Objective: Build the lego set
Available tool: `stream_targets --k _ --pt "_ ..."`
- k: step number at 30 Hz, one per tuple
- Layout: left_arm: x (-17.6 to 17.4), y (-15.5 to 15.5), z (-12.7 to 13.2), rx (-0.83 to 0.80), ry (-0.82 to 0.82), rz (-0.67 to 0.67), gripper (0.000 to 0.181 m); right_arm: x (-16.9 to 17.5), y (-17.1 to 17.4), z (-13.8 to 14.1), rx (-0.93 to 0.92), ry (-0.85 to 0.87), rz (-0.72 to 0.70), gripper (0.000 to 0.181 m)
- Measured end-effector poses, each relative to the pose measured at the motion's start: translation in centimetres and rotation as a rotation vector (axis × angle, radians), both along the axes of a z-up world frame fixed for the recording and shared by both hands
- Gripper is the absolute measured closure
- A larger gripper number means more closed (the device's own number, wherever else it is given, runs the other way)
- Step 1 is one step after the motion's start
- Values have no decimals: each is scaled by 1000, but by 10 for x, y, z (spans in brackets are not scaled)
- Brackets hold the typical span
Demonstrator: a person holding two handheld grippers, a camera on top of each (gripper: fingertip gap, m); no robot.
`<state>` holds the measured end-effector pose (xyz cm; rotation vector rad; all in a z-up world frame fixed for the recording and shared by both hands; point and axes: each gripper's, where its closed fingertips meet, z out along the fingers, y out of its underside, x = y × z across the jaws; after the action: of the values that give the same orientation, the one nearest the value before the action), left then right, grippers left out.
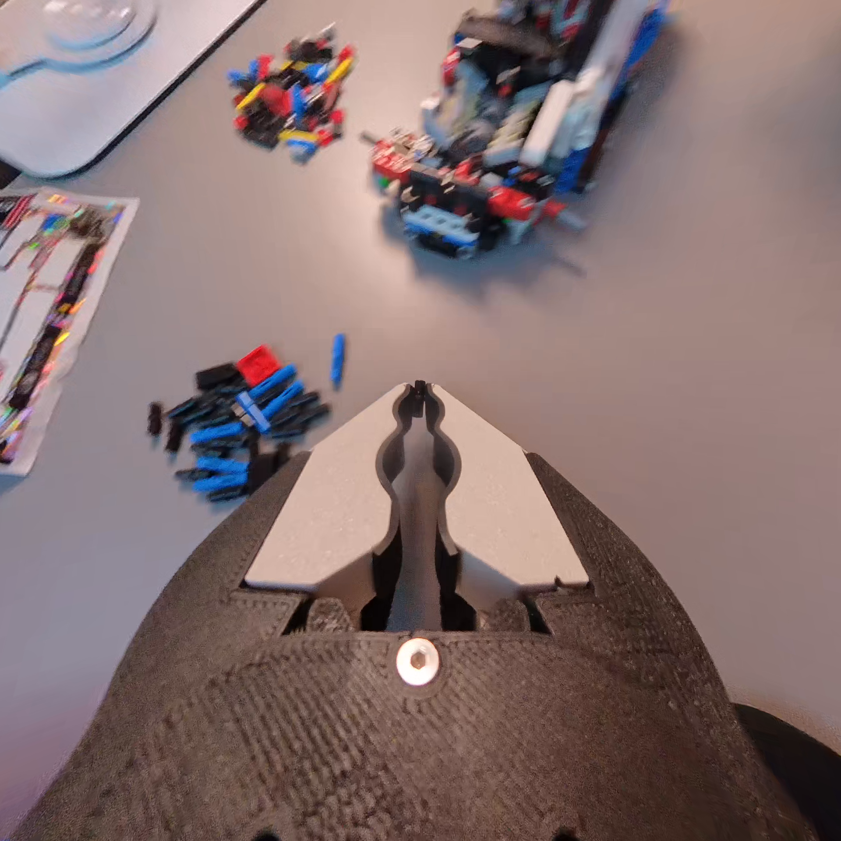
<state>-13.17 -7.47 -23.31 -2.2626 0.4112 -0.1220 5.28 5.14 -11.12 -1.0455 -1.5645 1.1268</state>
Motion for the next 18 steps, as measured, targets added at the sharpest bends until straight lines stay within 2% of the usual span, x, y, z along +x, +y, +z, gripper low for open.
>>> stream_targets --k 2,4,7,10,11,13,16,18 --pt "44 -1 7 15 -30 -141 178 -1 -7 5 12 8 0 133" --pt "77 -1 0 -13 25 -249 178 -5 -14 9 11 19 -9 135" --pt "99 1 -14 -39 127 -337 178 -12 -25 4 -4 7 -25 135" --pt "104 5 -15 -15 107 -345 176 -16 -33 -5 10 -10 -41 135" --pt "102 6 -14 -8 103 -340 167 -16 -34 -8 12 -18 -44 134" --pt "84 11 -1 36 77 -267 154 -14 -32 -9 4 -19 -59 134" --pt "21 22 29 108 -31 41 155 -9 -31 -5 -14 1 -66 136" --pt "-19 18 24 60 -53 217 148 -6 -28 -5 -23 17 -76 137"
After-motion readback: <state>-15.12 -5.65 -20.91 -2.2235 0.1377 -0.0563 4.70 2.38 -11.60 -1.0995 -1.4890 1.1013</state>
